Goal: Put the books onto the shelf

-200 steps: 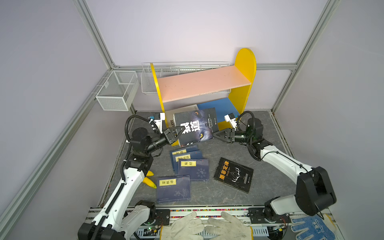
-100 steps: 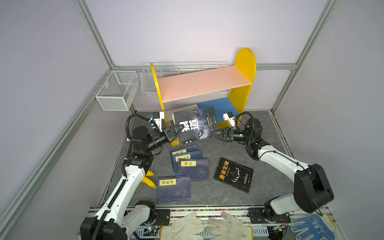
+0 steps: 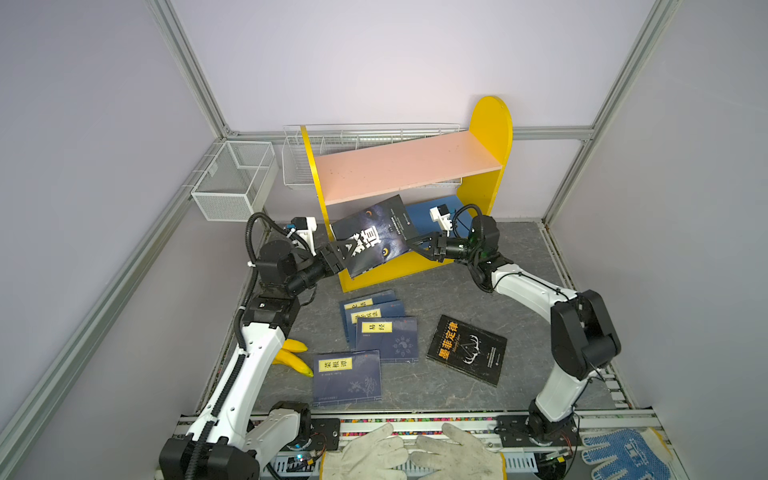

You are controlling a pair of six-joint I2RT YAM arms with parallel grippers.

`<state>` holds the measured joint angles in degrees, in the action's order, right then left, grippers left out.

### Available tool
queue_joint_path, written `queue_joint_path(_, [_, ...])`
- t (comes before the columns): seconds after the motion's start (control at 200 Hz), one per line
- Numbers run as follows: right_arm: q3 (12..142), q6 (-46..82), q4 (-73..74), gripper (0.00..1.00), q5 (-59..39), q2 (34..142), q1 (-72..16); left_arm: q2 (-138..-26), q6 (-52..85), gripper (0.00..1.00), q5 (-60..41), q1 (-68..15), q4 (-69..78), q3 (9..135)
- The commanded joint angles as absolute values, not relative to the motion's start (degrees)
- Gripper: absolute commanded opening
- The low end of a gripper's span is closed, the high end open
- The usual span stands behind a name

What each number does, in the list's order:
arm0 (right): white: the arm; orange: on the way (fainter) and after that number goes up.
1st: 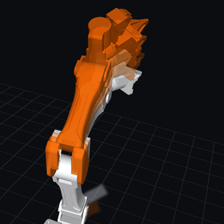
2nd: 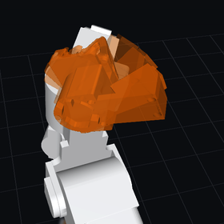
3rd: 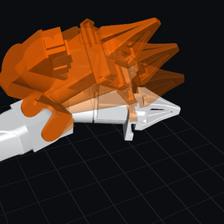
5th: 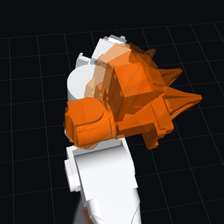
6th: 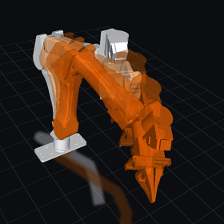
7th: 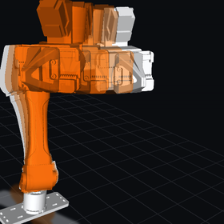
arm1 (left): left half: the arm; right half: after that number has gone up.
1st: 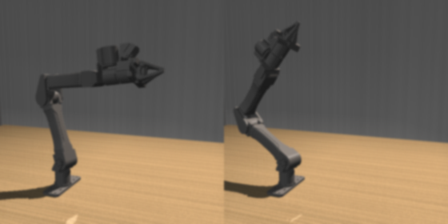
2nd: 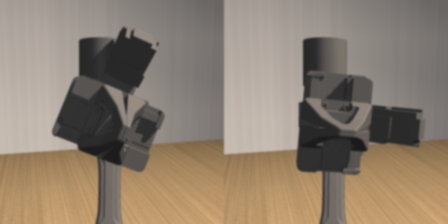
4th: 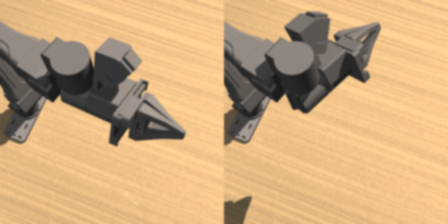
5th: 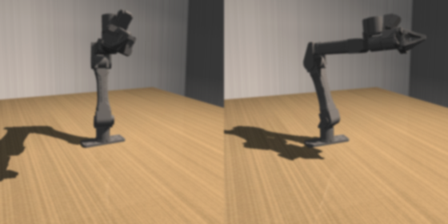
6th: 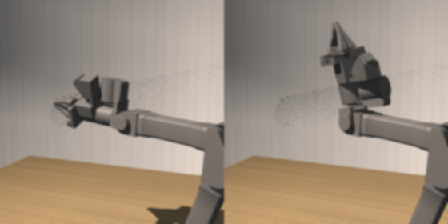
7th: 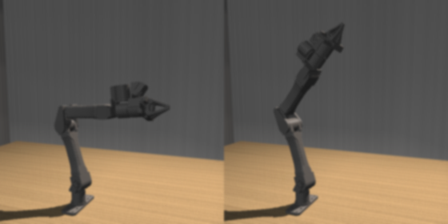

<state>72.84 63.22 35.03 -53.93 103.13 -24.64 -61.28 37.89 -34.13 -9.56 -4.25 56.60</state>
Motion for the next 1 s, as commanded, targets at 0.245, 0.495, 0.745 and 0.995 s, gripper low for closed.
queue_joint_path(0.245, [81.0,63.8,36.3,0.07,-43.4,111.4,-24.4,-63.2,29.8,0.69,-28.9,-8.4,-12.7,63.2])
queue_joint_path(0.495, [84.2,63.4,35.1,0.07,-42.8,115.3,-24.6,-61.7,28.3,0.77,-26.2,-8.3,-12.8,63.1])
queue_joint_path(0.745, [88.9,63.0,31.4,0.07,-42.7,118.0,-25.8,-61.2,24.7,0.86,-20.5,-8.2,-19.1,61.7])
queue_joint_path(0.995, [92.6,60.4,25.4,0.07,-44.3,119.7,-27.0,-60.0,23.2,0.89,-16.0,-8.0,-21.7,58.9])
